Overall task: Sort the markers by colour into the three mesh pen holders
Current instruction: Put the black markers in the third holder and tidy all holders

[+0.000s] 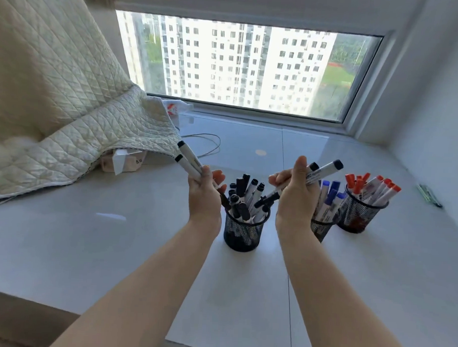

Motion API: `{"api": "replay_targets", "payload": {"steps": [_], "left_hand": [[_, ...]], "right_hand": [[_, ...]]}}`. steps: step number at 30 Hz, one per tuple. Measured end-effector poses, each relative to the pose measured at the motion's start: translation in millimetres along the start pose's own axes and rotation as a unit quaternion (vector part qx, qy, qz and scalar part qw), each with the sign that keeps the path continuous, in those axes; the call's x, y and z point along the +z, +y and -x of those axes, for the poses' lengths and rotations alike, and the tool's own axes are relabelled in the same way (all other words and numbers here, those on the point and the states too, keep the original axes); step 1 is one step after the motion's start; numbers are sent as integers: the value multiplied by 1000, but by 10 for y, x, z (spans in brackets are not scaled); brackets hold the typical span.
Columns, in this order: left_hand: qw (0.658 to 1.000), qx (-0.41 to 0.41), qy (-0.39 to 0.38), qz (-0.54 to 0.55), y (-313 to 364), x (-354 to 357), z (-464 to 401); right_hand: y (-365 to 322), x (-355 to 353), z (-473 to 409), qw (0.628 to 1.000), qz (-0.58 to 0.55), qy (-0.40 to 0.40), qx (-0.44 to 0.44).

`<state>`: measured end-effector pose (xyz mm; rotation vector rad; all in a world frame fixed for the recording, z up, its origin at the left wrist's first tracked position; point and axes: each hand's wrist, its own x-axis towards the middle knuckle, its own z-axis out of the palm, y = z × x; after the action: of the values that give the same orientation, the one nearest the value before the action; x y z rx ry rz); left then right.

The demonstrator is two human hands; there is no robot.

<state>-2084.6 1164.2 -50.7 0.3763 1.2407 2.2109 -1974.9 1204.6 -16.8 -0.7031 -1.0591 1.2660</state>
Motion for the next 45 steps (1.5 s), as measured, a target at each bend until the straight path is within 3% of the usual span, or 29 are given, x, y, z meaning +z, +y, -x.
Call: {"api": "replay_targets", "payload": {"steps": [4,8,15,19,23,26,29,35,40,45], "left_hand": [[999,18,-25,-29,-97,66,26],[992,34,-44,-109,-254,58,84],[985,20,-106,-136,-344,46,243],[987,-24,-118,-106,-150,20,196],[966,80,-122,-212,50,23,92],[913,174,-139,-343,69,18,22],[883,206,-141,-396,-21,-29,16],[840,200,-218,-454,-161,-169,48],[842,152,-234,-462,-171,-187,102],[874,54,-251,-412,-31,-133,120]], "right_hand": [[168,34,-47,994,102,-29,-33],[399,-45,-19,961,262,-83,-19],[439,-110,-17,968,211,-112,70],[307,-141,-23,968,244,-54,-27],[190,-124,-48,950,275,-55,-139],[188,-128,-70,920,339,-80,-180],[308,-171,-98,891,414,-144,-117],[429,-260,-83,893,390,-222,16],[419,-312,28,896,369,-239,61],[330,-308,203,893,391,-213,68]]}}
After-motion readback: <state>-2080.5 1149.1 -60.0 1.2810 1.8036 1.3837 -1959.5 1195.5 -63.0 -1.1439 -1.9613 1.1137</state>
